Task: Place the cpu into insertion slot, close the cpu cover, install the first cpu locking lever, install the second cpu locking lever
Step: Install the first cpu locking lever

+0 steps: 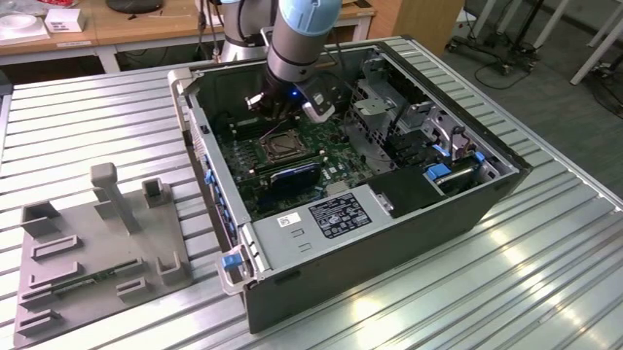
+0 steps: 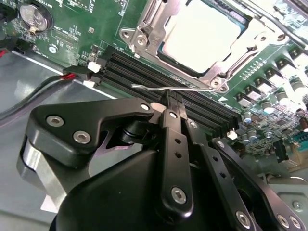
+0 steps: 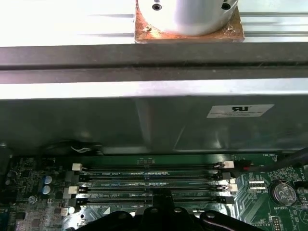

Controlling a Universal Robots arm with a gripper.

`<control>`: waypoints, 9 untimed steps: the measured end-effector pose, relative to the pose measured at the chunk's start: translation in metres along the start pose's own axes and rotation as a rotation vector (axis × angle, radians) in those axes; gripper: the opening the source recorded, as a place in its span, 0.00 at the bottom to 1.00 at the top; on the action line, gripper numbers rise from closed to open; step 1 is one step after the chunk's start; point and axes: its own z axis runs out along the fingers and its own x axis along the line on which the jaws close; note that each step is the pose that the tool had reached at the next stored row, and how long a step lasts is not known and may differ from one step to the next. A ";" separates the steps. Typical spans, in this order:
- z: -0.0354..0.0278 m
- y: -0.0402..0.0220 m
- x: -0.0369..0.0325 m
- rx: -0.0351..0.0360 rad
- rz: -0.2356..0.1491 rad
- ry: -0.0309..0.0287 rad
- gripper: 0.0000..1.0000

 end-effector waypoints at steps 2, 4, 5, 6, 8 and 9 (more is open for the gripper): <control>0.0004 -0.0001 -0.0018 0.0001 0.000 0.0000 0.11; 0.0009 -0.0002 -0.0036 0.0000 0.000 0.0000 0.11; 0.0011 -0.0003 -0.0045 0.0000 0.000 0.0000 0.11; 0.0013 -0.0004 -0.0054 0.0001 0.000 0.0000 0.11; 0.0017 -0.0005 -0.0069 0.0006 0.000 0.0000 0.11; 0.0018 -0.0005 -0.0075 0.0013 0.000 -0.0001 0.11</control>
